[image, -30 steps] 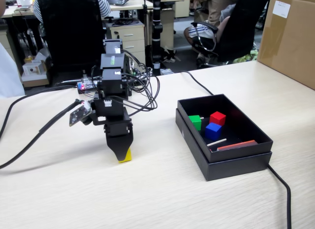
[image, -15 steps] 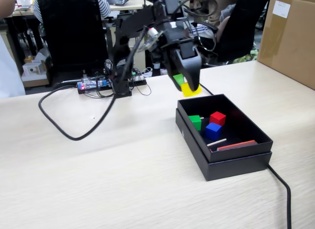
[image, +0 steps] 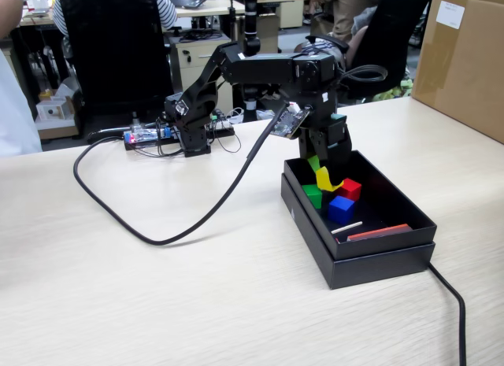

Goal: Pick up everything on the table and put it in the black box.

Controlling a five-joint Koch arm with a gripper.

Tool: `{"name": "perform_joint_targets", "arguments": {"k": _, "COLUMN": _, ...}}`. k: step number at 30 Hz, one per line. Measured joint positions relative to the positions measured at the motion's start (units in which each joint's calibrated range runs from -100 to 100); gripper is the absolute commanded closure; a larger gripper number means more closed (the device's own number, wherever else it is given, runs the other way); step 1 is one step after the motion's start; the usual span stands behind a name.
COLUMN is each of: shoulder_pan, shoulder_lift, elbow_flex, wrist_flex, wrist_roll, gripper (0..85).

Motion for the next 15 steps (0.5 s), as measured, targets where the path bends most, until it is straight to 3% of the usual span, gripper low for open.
{"name": "perform_joint_targets", "arguments": {"k": 2, "shoulder_pan": 0.15, "shoulder_lift": 0.26, "elbow_flex": -0.09, "wrist_flex": 0.0, "wrist_roll": 0.24, "gripper": 53.6}}
{"name": "perform_joint_targets", "arguments": {"k": 6, "shoulder_pan": 0.15, "shoulder_lift": -2.59, "elbow_flex": -3.74, "wrist_flex": 0.08, "wrist_roll": 0.54, "gripper": 41.5}}
{"name": "perform_joint_targets", "arguments": {"k": 12, "shoulder_pan": -0.93, "shoulder_lift": -20.45, "elbow_flex": -11.23, "wrist_flex": 0.08, "wrist_roll": 0.54, "gripper": 37.6}}
{"name": "perform_joint_targets", "arguments": {"k": 15, "shoulder_pan": -3.32, "shoulder_lift": -37.93, "elbow_flex": -16.52, "wrist_flex": 0.15, "wrist_roll": 0.44, "gripper": 37.6}}
